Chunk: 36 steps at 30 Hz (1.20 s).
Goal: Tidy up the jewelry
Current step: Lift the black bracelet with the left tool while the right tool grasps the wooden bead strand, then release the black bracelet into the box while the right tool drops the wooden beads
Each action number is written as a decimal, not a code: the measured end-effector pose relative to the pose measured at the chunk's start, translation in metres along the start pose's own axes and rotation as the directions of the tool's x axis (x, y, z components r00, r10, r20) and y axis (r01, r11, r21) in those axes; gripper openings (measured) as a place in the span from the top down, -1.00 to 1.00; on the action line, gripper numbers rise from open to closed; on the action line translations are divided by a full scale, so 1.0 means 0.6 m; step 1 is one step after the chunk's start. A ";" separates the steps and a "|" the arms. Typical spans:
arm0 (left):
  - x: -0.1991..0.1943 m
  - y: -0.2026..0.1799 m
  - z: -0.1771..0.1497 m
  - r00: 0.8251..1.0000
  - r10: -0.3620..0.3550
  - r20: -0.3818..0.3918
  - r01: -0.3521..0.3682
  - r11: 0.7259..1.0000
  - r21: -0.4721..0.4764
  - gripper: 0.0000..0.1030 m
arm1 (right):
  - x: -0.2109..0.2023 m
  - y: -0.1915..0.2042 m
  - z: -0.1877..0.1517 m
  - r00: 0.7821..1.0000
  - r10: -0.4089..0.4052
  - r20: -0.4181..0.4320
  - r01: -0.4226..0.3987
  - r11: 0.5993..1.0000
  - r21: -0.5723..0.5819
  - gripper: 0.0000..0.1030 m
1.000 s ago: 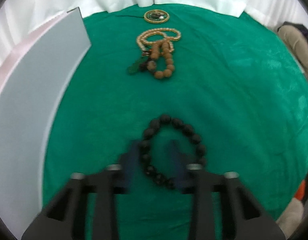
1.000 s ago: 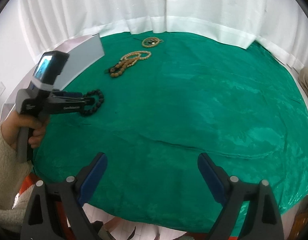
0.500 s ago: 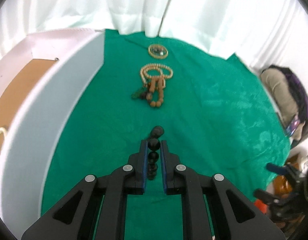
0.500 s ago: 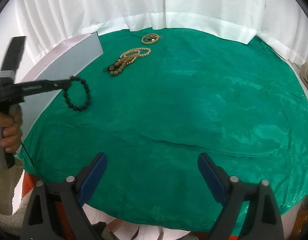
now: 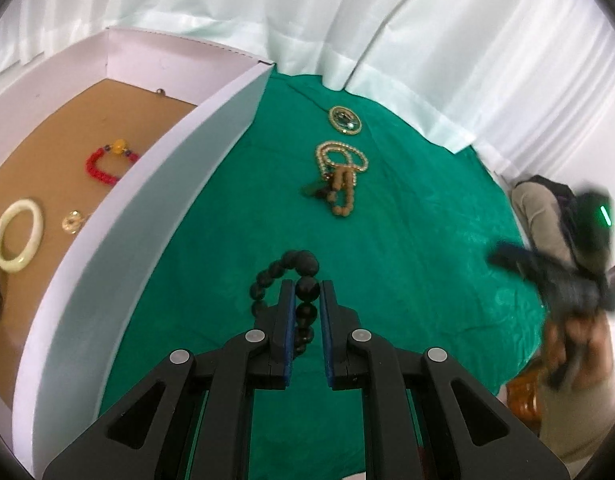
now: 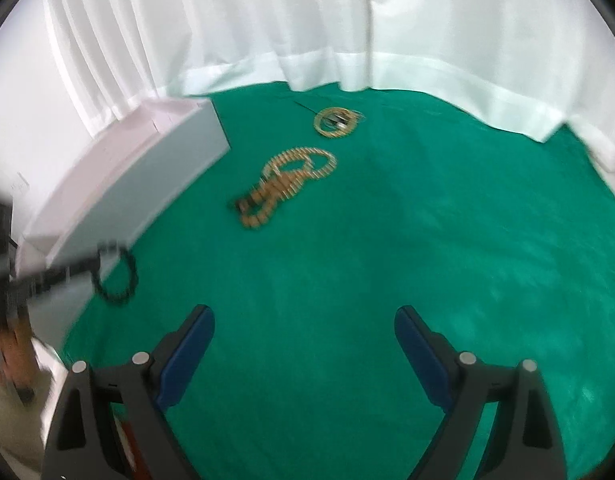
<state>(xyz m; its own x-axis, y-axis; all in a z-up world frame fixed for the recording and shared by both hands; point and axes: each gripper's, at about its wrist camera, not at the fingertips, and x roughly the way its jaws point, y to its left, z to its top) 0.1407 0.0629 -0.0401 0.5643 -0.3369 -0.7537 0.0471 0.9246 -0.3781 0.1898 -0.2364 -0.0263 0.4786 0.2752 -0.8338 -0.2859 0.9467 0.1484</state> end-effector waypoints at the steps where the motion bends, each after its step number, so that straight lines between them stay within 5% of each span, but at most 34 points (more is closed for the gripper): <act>1: -0.002 0.001 -0.003 1.000 0.006 0.003 -0.006 1.000 0.000 0.81 | 0.017 0.001 0.018 1.000 0.009 -0.003 -0.009 1.000 0.019 -0.81; 5: -0.009 0.007 -0.017 1.000 0.024 0.006 -0.024 1.000 -0.001 0.81 | 0.119 0.018 0.101 0.994 0.100 -0.041 -0.096 0.990 0.103 -0.80; 7: -0.011 0.014 -0.025 1.000 0.027 0.001 -0.027 1.000 -0.009 0.81 | 0.172 0.029 0.130 0.988 0.132 -0.077 -0.119 0.982 0.146 -0.38; 11: -0.014 0.024 -0.036 0.999 0.040 -0.005 -0.040 0.999 -0.012 0.81 | 0.258 0.060 0.159 0.977 0.156 -0.146 -0.121 0.967 0.223 0.00; 12: -0.015 0.027 -0.038 0.999 0.039 -0.007 -0.039 0.999 -0.013 0.81 | 0.266 0.073 0.160 0.975 0.156 -0.160 -0.121 0.971 0.209 0.15; 17: -0.012 0.036 -0.044 1.000 0.025 -0.012 -0.025 1.000 -0.018 0.81 | 0.301 0.124 0.151 0.970 0.051 -0.239 -0.022 0.992 0.124 0.20; 19: -0.009 0.037 -0.045 1.000 0.019 -0.015 -0.019 1.000 -0.025 0.81 | 0.318 0.129 0.149 0.963 0.017 -0.268 0.009 0.995 0.095 0.51; 22: -0.012 0.040 -0.044 1.000 0.008 -0.019 -0.009 0.999 -0.038 0.81 | 0.315 0.135 0.148 0.965 0.005 -0.262 0.008 0.999 0.047 0.74; 29: -0.054 0.029 -0.029 0.999 -0.040 0.010 0.040 0.997 -0.062 0.81 | 0.186 0.116 0.148 0.977 0.115 -0.180 -0.103 0.992 0.074 0.74; 36: -0.174 0.015 -0.004 0.990 -0.093 0.105 0.103 0.990 -0.093 0.81 | 0.059 0.154 0.178 0.969 0.238 -0.072 -0.236 0.971 0.027 0.74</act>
<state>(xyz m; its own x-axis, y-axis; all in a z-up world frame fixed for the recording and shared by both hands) 0.0801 0.1059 0.0336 0.6411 -0.4006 -0.6547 0.0276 0.8645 -0.5019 0.2689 -0.1215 0.0146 0.3360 0.4796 -0.8106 -0.3684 0.8590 0.3556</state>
